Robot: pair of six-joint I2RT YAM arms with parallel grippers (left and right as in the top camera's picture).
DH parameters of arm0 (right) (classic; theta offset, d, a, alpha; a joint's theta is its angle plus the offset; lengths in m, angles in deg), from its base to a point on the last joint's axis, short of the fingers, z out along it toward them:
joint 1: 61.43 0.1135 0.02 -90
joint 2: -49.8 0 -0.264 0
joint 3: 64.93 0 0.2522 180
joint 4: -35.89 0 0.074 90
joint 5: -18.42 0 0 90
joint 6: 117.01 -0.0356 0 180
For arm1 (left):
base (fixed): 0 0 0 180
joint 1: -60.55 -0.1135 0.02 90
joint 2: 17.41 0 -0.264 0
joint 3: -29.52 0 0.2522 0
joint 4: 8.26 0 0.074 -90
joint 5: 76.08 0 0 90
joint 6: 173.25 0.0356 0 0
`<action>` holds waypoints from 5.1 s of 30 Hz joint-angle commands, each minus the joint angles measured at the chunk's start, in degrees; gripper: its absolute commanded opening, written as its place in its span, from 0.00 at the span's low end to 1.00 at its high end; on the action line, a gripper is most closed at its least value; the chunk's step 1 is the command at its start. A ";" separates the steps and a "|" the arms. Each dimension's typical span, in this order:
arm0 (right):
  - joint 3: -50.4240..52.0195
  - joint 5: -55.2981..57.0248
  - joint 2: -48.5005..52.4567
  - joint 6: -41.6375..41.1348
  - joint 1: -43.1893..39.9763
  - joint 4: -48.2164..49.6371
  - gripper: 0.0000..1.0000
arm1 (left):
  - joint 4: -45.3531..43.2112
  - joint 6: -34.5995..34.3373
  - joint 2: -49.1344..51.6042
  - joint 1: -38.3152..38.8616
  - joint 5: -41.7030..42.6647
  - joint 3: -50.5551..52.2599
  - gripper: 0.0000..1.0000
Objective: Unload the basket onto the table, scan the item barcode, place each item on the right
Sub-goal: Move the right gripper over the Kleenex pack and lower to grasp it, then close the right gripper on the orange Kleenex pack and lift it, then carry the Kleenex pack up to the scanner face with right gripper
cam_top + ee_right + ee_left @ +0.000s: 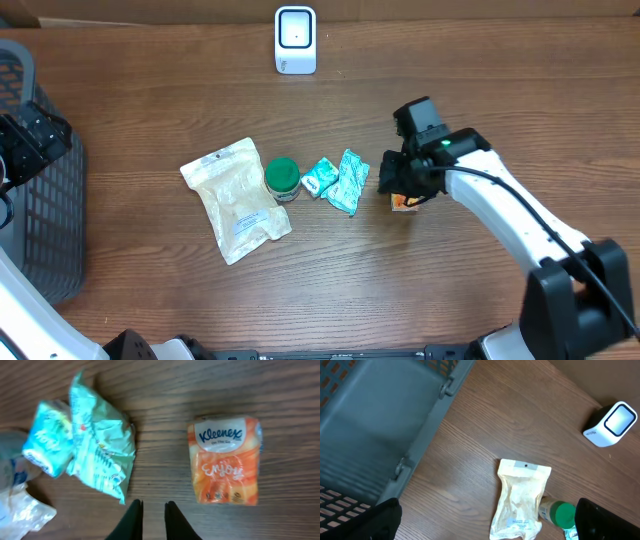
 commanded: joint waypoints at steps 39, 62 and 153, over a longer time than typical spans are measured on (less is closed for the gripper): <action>5.31 2.51 7.48 2.80 2.21 2.60 0.04 | -0.09 -0.55 0.28 -0.20 -0.13 -0.50 1.00; 5.27 -11.91 7.48 5.55 -16.92 11.78 0.07 | -0.11 -0.55 0.28 -0.20 -0.13 -0.50 1.00; 11.56 -83.41 -14.03 -6.47 -21.81 21.55 0.04 | -0.11 -0.55 0.28 -0.20 -0.13 -0.50 0.99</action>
